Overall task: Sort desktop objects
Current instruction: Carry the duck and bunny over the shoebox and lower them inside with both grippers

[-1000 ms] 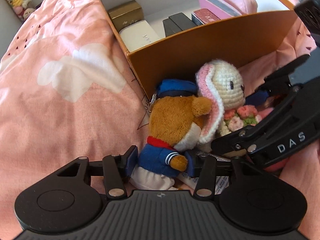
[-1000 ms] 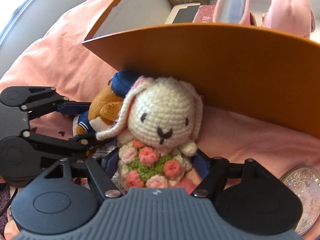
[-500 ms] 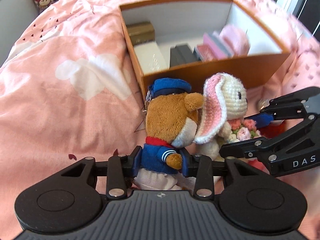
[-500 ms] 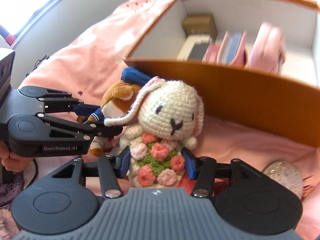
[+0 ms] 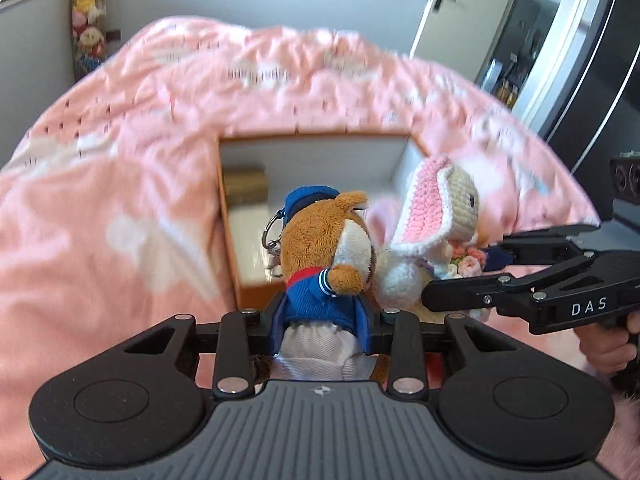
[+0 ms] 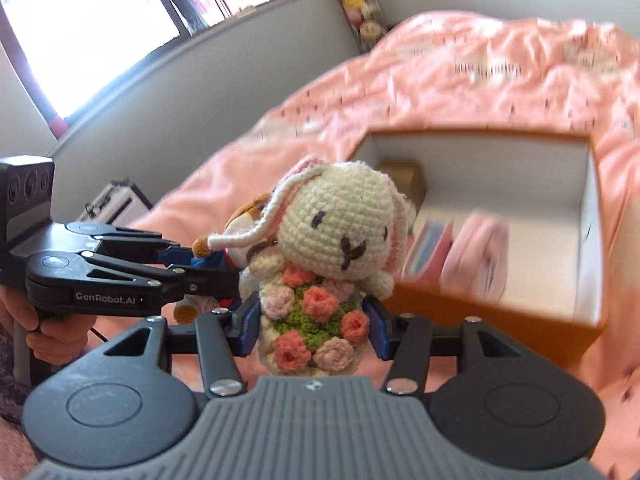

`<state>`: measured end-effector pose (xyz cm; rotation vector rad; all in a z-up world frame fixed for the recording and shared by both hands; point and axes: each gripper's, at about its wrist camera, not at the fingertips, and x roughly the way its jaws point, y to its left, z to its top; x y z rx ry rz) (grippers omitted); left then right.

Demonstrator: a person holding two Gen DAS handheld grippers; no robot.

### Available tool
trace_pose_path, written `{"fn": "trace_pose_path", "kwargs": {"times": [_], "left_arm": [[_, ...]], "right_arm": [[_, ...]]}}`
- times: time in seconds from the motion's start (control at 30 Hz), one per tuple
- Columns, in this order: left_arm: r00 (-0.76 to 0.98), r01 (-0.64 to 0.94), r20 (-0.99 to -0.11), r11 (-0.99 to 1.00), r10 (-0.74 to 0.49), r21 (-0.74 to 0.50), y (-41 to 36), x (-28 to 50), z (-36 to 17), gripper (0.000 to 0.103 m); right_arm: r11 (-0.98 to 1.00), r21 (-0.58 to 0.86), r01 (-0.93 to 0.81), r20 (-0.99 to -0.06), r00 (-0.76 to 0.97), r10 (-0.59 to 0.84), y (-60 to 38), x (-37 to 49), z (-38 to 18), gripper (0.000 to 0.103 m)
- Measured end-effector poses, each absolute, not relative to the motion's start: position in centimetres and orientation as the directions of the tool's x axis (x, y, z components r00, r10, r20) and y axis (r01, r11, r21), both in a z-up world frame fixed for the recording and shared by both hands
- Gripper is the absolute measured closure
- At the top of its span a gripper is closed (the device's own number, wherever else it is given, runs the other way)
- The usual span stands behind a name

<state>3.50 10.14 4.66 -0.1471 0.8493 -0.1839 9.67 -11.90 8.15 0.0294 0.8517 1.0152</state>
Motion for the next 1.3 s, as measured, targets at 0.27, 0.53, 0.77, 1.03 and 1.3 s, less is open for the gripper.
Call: {"fn": "trace_pose_path", "kwargs": {"times": [0.27, 0.53, 0.77, 1.03, 1.3], "left_arm": [[0.759, 0.093, -0.609, 0.964, -0.231, -0.249, 10.2, 8.6, 8.0, 0.064], [0.758, 0.078, -0.587, 0.933, -0.284, -0.351, 10.6, 15.8, 5.8, 0.064], [0.671, 0.035, -0.674, 0.921, -0.309, -0.388, 10.4, 20.7, 0.9, 0.065], [0.557, 0.003, -0.761, 0.917, -0.332, -0.398, 9.6, 23.4, -3.5, 0.065], [0.459, -0.083, -0.836, 0.922, -0.3, -0.377, 10.4, 24.5, -6.6, 0.065]], "right_arm": [[0.598, 0.294, -0.746, -0.559, 0.373, 0.74, -11.7, 14.6, 12.2, 0.048], [0.675, 0.268, -0.687, -0.636, 0.4, 0.66, -11.1, 22.0, 10.3, 0.048], [0.712, 0.262, -0.652, -0.736, 0.342, 0.584, -9.9, 26.7, 5.6, 0.047], [0.703, 0.249, -0.666, -0.815, 0.248, 0.524, -8.7, 29.7, 1.6, 0.047], [0.675, 0.237, -0.699, -0.859, 0.174, 0.482, -7.2, 30.6, -1.2, 0.045]]}}
